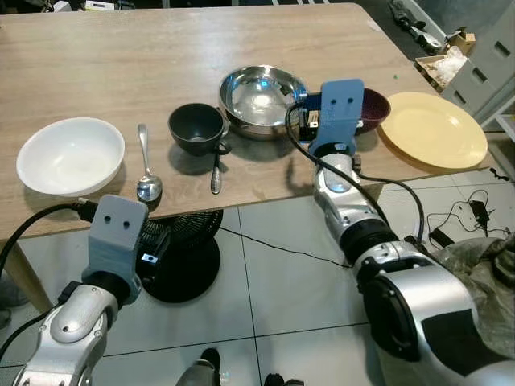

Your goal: Setting the table

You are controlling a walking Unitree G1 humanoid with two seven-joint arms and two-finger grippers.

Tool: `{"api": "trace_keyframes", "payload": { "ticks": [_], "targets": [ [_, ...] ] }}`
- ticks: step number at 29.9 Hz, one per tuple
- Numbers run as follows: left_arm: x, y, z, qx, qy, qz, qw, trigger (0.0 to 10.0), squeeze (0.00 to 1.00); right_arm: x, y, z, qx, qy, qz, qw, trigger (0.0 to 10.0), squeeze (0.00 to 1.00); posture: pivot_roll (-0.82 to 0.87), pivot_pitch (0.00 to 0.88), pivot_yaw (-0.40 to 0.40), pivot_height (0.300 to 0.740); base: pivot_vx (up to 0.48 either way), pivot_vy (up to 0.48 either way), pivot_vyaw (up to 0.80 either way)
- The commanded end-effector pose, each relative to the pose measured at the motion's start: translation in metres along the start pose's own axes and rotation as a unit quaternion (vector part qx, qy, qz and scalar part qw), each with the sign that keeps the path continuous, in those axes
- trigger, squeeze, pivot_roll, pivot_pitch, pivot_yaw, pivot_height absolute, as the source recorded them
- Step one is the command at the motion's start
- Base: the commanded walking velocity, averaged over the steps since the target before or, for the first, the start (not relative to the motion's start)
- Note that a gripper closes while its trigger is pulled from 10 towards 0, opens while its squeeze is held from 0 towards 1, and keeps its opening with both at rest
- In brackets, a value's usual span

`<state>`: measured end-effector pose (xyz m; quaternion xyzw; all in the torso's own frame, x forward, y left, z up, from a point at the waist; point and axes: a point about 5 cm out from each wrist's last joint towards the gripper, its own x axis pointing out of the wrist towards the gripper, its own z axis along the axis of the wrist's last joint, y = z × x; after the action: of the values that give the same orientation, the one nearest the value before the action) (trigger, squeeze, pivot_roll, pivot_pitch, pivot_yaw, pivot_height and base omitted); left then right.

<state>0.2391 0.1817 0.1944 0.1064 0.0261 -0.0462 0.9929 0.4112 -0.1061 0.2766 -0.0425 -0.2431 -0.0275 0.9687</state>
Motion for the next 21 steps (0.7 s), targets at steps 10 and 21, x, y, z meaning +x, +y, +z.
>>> {"api": "trace_keyframes", "payload": {
  "ticks": [10, 21],
  "targets": [
    [0.018, 0.0, 0.0, -0.002, -0.012, -0.008, 1.0, 10.0, 0.0, -0.043, -0.013, -0.036, 0.11, 0.047, 0.06, 0.991, 10.0, 0.0, 0.22, 0.171, -0.007, 0.74, 0.0, 0.0, 0.0],
    [0.031, -0.001, -0.002, -0.004, -0.019, -0.02, 1.0, 10.0, 0.0, -0.1, -0.012, -0.061, 0.188, 0.106, 0.053, 0.975, 10.0, 0.0, 0.17, 0.107, 0.012, 0.74, 0.0, 0.0, 0.0]
  ]
}}
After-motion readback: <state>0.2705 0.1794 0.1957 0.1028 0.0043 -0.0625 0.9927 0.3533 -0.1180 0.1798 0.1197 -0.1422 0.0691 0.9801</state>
